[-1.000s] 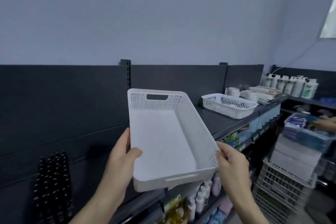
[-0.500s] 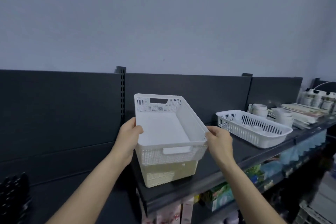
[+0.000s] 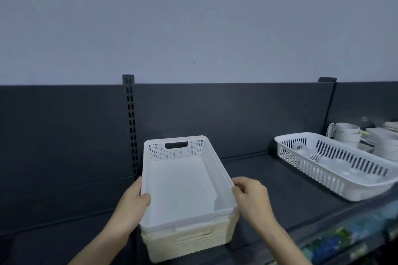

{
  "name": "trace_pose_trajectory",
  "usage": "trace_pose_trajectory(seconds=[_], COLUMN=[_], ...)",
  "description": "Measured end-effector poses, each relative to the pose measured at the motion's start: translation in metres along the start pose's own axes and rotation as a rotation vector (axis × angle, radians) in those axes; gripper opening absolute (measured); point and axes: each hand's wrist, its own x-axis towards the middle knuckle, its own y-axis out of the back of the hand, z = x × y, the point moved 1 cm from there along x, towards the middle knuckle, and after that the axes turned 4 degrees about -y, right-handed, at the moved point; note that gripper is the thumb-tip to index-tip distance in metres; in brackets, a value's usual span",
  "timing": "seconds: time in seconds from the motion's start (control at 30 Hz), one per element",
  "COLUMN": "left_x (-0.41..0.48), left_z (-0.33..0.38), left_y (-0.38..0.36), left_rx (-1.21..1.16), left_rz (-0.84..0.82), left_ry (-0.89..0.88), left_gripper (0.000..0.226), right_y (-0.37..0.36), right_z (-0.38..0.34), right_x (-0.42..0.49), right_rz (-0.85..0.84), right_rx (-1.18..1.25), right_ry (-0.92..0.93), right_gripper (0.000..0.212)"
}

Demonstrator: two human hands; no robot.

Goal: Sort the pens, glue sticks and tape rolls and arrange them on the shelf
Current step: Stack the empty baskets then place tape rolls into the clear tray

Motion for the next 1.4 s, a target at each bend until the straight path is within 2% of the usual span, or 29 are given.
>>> trace_pose_trajectory(seconds=[0.1,0.2,0.33,0.53,0.63,0.77,0.93,1.1,1.17,1.27,1.4], left_x=[0.003,0.007,0.007,0.007,0.013,0.032,0.065,0.1,0.106,0.109,0.101], left_z=[0.013,0.044,0.084,0.109,0.118,0.119,0.109,0.099,0.097,0.092,0.09], left_y=[-0.02,-0.059,-0.144,-0.3,-0.363,-0.422,-0.46,-0.472,-0.476,-0.479,-0.485], left_rx=[0.377,0.785,0.894,0.735,0.621,0.547,0.555,0.368,0.317,0.274,0.114], left_rz=[0.134,0.104,0.039,-0.199,-0.279,-0.296,-0.26,-0.249,-0.275,-0.271,-0.188], left_ry=[-0.051,-0.136,-0.226,-0.372,-0.335,-0.245,-0.18,-0.147,-0.143,-0.118,-0.037], left_gripper=[0.065,0.065,0.057,0.052,0.052,0.054,0.047,0.037,0.04,0.045,0.023], right_y=[0.019,0.052,0.11,0.216,0.261,0.301,0.325,0.334,0.34,0.347,0.351], right_z=[0.007,0.029,0.082,0.164,0.201,0.244,0.274,0.283,0.293,0.311,0.325], right_x=[0.008,0.02,0.034,0.06,0.072,0.091,0.126,0.178,0.201,0.23,0.255], right_rz=[-0.039,-0.051,-0.052,0.04,0.088,0.092,0.104,0.095,0.076,-0.026,-0.188], right_rx=[0.02,0.016,-0.047,-0.154,-0.201,-0.248,-0.306,-0.32,-0.346,-0.445,-0.405], right_ry=[0.041,0.105,0.148,0.15,0.096,0.011,-0.021,0.009,-0.034,-0.146,-0.245], right_gripper=[0.024,0.029,0.035,0.036,0.038,0.034,0.019,0.018,0.029,0.03,0.016])
